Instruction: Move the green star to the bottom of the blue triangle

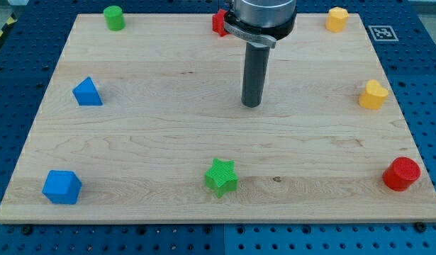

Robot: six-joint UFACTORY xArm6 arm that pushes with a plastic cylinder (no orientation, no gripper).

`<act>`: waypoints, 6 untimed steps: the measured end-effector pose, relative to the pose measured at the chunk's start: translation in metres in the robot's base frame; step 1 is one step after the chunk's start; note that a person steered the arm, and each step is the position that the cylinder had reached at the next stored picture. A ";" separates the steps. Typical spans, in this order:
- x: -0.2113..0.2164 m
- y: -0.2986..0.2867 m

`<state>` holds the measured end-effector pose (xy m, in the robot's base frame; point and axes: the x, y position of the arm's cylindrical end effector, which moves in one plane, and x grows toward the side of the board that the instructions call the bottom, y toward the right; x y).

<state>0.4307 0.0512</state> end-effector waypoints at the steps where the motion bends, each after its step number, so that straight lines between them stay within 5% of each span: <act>1: 0.000 0.000; 6: 0.154 0.025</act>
<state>0.5843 0.0759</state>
